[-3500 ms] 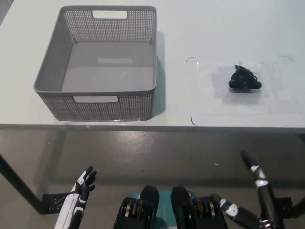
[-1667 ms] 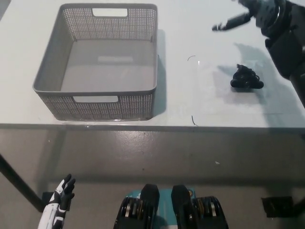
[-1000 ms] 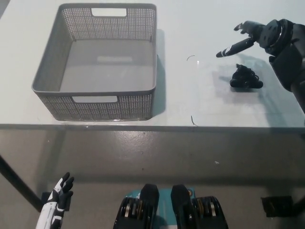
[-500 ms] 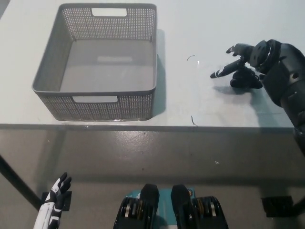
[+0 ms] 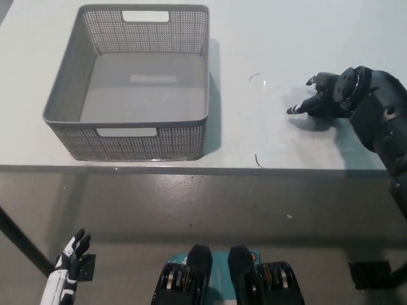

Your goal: Use the right hand to pick up a webcam and put it into a container on the left side

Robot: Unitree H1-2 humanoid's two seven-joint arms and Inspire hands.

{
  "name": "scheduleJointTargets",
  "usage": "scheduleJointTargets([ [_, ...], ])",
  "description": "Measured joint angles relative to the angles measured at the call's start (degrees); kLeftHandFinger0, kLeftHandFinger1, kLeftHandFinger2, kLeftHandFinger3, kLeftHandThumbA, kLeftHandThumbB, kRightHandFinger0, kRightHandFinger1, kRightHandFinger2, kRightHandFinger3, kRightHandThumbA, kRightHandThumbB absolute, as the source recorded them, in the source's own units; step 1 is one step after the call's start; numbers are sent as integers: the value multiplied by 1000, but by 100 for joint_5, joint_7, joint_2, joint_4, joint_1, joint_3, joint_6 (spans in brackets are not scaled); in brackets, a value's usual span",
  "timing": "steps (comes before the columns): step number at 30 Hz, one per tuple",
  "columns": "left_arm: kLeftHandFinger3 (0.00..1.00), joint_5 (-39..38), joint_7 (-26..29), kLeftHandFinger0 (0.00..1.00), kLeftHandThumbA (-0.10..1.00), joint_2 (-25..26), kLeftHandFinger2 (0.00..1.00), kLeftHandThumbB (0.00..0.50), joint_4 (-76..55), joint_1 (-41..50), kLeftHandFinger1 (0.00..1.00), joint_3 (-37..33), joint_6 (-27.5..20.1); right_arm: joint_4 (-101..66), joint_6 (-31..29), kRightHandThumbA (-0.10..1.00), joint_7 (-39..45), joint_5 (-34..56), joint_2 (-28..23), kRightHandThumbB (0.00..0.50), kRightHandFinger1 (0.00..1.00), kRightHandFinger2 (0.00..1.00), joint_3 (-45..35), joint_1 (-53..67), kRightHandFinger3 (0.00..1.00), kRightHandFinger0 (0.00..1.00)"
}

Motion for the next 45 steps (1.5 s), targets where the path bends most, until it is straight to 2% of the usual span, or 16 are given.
scheduleJointTargets([
  [6,1000,0,0,1000,1000,-3,1000,79,2,9,1000,12,-12,42,7,811,-5,-7,-74,479,1000,1000,154,3,1000,1000],
  [13,1000,0,0,1000,1000,-4,1000,52,10,12,1000,23,-68,57,31,799,-2,-26,-150,500,1000,1000,403,67,1000,1000],
  [18,1000,-5,0,1000,1000,-4,1000,72,12,11,1000,30,-96,76,65,810,5,-30,-203,500,1000,1000,521,157,1000,1000],
  [20,1000,-5,0,1000,1000,-3,1000,41,12,10,1000,31,-101,76,65,785,5,-24,-228,494,1000,1000,519,203,1000,1000],
  [27,1000,-1,0,1000,1000,1,1000,35,42,-2,1000,31,-139,76,83,686,-27,29,-252,500,1000,1000,425,224,1000,1000],
  [31,1000,-2,0,1000,1000,2,1000,32,42,-20,1000,31,-139,74,70,609,-156,104,-246,460,1000,1000,316,264,1000,1000],
  [32,1000,-2,0,1000,1000,2,1000,45,41,-33,1000,31,-139,73,60,562,-229,128,-244,397,1000,1000,269,286,1000,1000],
  [33,1000,-2,-1,1000,1000,2,1000,47,41,-43,1000,31,-139,72,45,544,-287,140,-241,395,1000,1000,235,306,1000,990],
  [35,1000,-2,0,1000,1000,1,1000,52,42,-64,1000,31,-138,66,-14,255,-496,147,-231,300,974,1000,189,379,1000,848],
  [36,1000,-1,-1,1000,1000,1,1000,51,42,-69,1000,31,-136,60,-71,95,-621,155,-227,240,784,833,150,420,806,704],
  [37,1000,0,0,1000,1000,1,1000,51,41,-72,1000,31,-135,52,-146,-1,-806,165,-226,252,717,803,99,469,759,602],
  [38,1000,1,0,1000,1000,1,1000,48,42,-74,1000,31,-134,48,-205,-96,-960,175,-234,173,212,362,49,495,317,55],
  [39,1000,2,0,1000,1000,1,1000,48,42,-76,1000,31,-133,47,-267,-99,-1093,189,-241,163,199,400,6,516,330,11],
  [41,1000,2,0,1000,1000,0,1000,37,42,-86,1000,31,-132,42,-409,-100,-1369,247,-258,145,405,756,-151,558,690,21],
  [43,1000,3,0,1000,1000,0,1000,35,42,-99,1000,32,-132,41,-582,-100,-1654,325,-273,157,495,874,-376,615,802,25],
  [45,1000,2,0,1000,1000,1,1000,35,42,-120,1000,36,-133,41,-779,-100,-1915,425,-273,157,542,910,-597,670,845,41],
])
